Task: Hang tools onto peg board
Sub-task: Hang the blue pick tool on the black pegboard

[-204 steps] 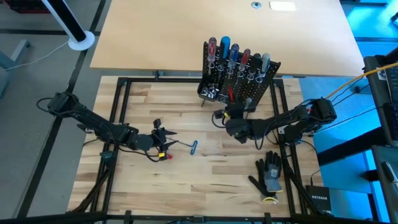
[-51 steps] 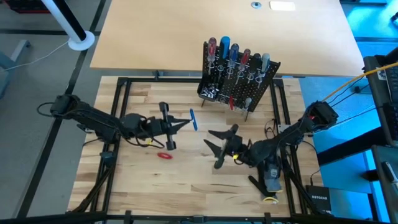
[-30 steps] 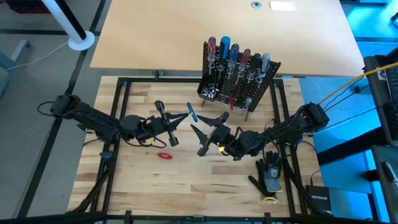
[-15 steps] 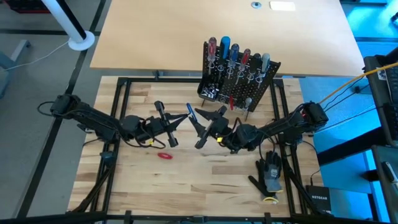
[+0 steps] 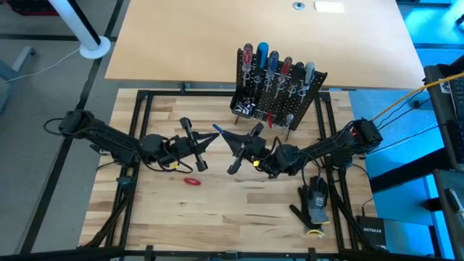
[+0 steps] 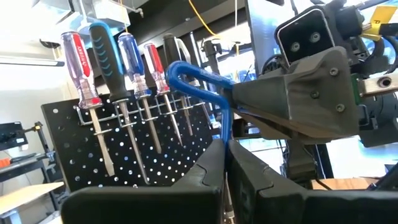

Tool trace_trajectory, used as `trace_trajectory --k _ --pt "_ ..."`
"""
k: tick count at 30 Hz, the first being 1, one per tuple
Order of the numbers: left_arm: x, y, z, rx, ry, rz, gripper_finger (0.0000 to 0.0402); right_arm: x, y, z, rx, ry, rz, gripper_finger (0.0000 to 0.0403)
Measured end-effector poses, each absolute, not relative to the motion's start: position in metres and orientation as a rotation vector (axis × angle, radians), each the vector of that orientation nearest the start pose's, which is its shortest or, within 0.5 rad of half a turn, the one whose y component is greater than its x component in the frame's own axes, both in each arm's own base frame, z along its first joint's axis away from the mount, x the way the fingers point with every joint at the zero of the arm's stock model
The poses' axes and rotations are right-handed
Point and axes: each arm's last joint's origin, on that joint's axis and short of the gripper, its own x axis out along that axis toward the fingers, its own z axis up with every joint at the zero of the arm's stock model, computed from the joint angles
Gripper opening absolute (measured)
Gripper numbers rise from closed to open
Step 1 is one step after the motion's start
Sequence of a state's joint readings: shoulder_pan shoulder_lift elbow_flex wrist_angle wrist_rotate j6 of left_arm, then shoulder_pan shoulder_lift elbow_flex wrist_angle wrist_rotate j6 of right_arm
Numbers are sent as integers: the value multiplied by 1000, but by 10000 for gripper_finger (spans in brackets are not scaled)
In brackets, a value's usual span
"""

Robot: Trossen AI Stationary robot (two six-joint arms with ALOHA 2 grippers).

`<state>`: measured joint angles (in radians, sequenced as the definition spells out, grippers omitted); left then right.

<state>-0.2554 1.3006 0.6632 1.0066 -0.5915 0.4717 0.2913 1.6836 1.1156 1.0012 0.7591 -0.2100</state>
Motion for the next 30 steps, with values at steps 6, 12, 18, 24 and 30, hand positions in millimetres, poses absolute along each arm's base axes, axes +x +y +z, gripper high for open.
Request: trace_trajectory --k 6,12,18,24,30 --pt "263 -52 293 312 -251 395 10 359 88 321 -27 -308 -524 25" --pt "263 -56 291 308 -230 371 49 348 101 329 -127 -274 -611 14" --pt "254 -59 292 308 -137 340 119 324 133 337 -208 -165 -717 19" --pt "241 -56 289 260 -1 325 156 300 163 336 -245 19 -856 17" --pt "233 -53 265 194 242 308 159 295 165 326 -235 125 -969 20"
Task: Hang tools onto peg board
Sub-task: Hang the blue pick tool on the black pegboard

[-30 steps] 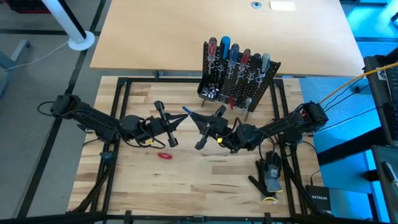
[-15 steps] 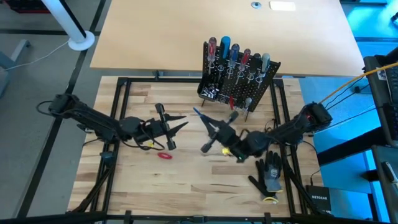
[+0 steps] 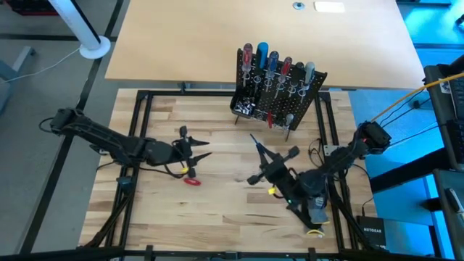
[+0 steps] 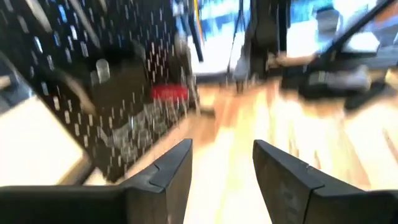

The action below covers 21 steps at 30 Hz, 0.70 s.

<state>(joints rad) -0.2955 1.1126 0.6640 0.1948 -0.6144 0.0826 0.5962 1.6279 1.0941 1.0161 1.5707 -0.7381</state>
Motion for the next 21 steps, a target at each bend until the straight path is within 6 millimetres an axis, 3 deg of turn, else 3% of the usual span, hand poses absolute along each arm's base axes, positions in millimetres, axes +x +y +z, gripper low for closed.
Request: trace_trajectory --k 12,21 --pt "224 -50 220 134 404 331 144 294 108 270 -115 73 -1125 21" --pt "220 -45 206 123 424 352 143 291 73 255 -70 37 -1195 21"
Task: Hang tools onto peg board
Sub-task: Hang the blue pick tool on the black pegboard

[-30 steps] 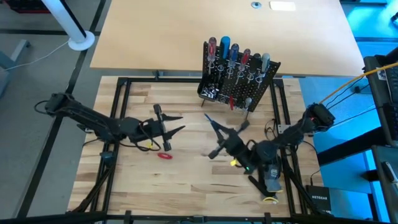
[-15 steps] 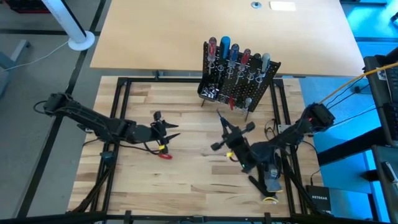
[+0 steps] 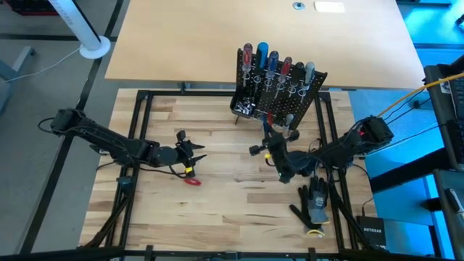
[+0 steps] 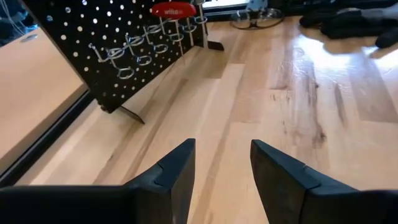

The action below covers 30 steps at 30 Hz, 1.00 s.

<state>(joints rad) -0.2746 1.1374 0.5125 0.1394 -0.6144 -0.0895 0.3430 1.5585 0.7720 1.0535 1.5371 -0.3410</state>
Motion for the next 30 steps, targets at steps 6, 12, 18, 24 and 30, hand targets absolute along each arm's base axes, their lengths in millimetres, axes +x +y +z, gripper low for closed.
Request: trace_trajectory --k 6,12,18,24,30 --pt "220 -45 206 118 418 352 143 296 55 256 -67 9 -1195 19" --pt "220 -45 206 119 419 352 143 297 43 259 -112 35 -1230 21" --pt "220 -45 206 119 419 352 143 299 33 260 -111 17 -1232 20" --pt "220 -45 206 119 419 352 143 300 28 261 -120 23 -1251 21" --pt "220 -45 206 118 419 352 143 302 18 260 -116 7 -1252 21"
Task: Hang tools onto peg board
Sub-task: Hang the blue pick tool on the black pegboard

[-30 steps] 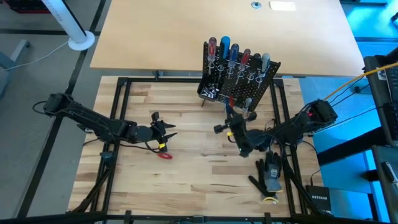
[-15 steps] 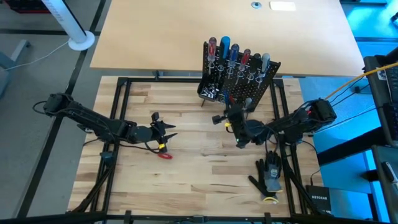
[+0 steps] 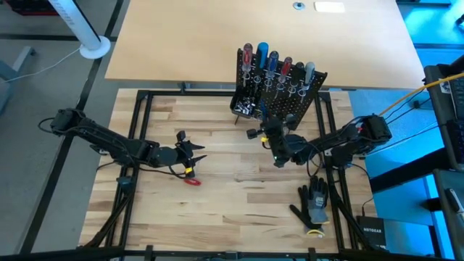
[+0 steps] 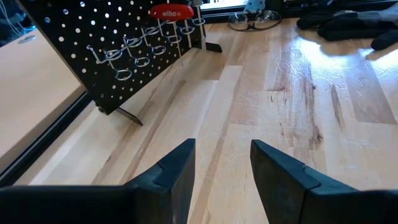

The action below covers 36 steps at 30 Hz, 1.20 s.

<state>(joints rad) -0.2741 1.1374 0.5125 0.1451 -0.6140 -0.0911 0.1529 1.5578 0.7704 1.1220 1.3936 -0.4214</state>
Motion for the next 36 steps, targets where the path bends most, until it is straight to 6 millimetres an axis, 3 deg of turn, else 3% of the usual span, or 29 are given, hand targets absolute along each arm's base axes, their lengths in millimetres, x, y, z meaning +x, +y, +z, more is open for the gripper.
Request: trace_trajectory --k 11,21,36 --pt "220 -45 206 112 418 353 143 305 13 246 -110 52 -1278 22" --pt "220 -45 206 110 415 350 143 303 13 215 -5 68 -1272 23" --pt "220 -46 207 108 410 349 143 297 0 196 82 121 -1256 24"
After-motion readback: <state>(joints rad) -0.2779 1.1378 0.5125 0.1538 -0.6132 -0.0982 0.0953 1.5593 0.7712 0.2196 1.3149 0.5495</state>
